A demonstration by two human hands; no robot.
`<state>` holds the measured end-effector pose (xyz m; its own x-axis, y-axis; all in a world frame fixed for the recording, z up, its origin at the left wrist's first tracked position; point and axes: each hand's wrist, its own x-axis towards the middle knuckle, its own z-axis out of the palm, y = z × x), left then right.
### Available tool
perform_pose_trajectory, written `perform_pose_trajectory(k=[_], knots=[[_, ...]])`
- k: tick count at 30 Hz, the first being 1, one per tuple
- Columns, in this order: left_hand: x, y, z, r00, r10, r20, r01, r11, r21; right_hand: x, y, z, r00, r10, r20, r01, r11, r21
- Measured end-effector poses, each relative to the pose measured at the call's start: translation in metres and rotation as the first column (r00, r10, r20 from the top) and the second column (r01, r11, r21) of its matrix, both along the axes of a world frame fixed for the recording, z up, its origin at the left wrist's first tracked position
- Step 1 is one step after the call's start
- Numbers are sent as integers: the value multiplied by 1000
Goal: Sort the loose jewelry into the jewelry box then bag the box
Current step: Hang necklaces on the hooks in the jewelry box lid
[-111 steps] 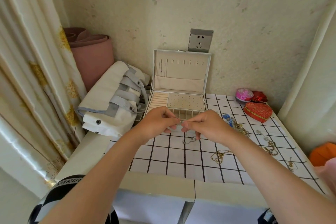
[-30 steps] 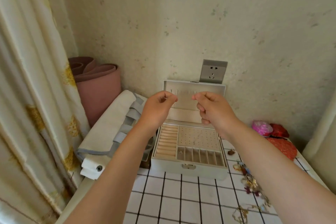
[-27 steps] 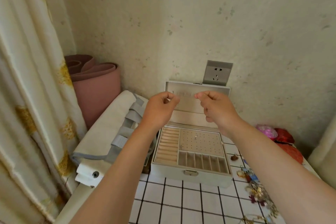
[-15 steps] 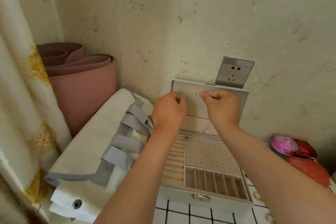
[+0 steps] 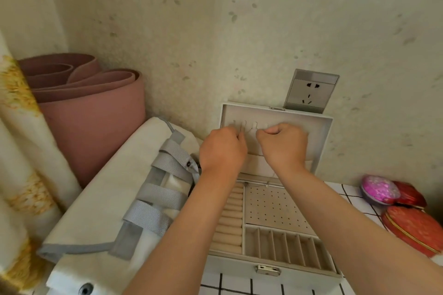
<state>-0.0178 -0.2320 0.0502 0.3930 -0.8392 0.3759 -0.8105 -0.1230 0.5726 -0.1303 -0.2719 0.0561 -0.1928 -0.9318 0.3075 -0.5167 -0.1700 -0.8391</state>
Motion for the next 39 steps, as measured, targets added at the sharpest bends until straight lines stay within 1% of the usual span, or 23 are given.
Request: perform_pose_trajectory(k=[2,4,6,7,8,10,12,13,14,16,18,21,23,25,26,28,30,31,33,35,37,39], knots=[[2,3,-4,999,-24,23,24,1000,15,-2,3,-4,999,39,-1,-39,998,52],[4,7,-6,992,-124,9,123,992,28,-4,10,-6,993,116,-8,-115,989,91],[8,11,-3,962,-265,-70,268,962,44,-6,21,-7,978,207,-26,-201,966,160],[9,12,-1,937,-326,-127,334,941,48,-7,27,-7,967,254,-6,-247,945,213],[10,15,2,913,-372,-167,384,922,50,-7,34,-7,955,292,51,-295,917,269],[11,19,6,887,-419,-192,439,895,75,-8,44,-5,923,302,239,-373,857,355],[12,22,8,873,-441,-209,472,872,131,-10,49,-2,872,273,406,-433,815,384],[12,24,10,858,-455,-237,496,854,156,-12,50,-1,856,281,435,-458,802,383],[13,27,11,835,-472,-282,528,831,173,-13,49,0,852,312,420,-477,794,377],[15,29,12,779,-497,-382,590,787,181,-17,49,4,857,385,343,-497,794,350],[17,28,9,754,-487,-441,608,772,187,-20,47,9,857,403,322,-496,815,300],[21,20,3,766,-460,-449,596,770,228,-24,40,16,854,388,347,-488,830,271],[20,18,-2,777,-458,-433,591,768,249,-27,37,20,857,393,332,-484,835,261],[16,17,-4,773,-470,-427,589,781,206,-30,34,21,868,403,291,-472,852,228],[13,17,-4,748,-486,-452,605,780,162,-32,32,20,874,405,268,-464,860,212],[7,17,-6,658,-510,-554,646,761,68,-35,30,20,878,413,243,-461,865,196],[2,18,-7,585,-506,-633,672,739,31,-36,28,20,878,421,228,-465,864,192],[1,19,-6,574,-508,-643,682,731,32,-36,28,20,880,418,224,-460,867,192],[3,18,-6,585,-509,-632,678,734,37,-35,27,19,891,402,212,-441,878,186],[8,17,-6,634,-494,-595,645,762,56,-35,26,15,916,374,145,-396,898,190],[13,14,-6,685,-474,-553,616,782,93,-37,25,9,938,344,29,-340,906,251],[17,12,-6,715,-464,-523,600,791,118,-40,27,2,928,367,-60,-325,878,352]])
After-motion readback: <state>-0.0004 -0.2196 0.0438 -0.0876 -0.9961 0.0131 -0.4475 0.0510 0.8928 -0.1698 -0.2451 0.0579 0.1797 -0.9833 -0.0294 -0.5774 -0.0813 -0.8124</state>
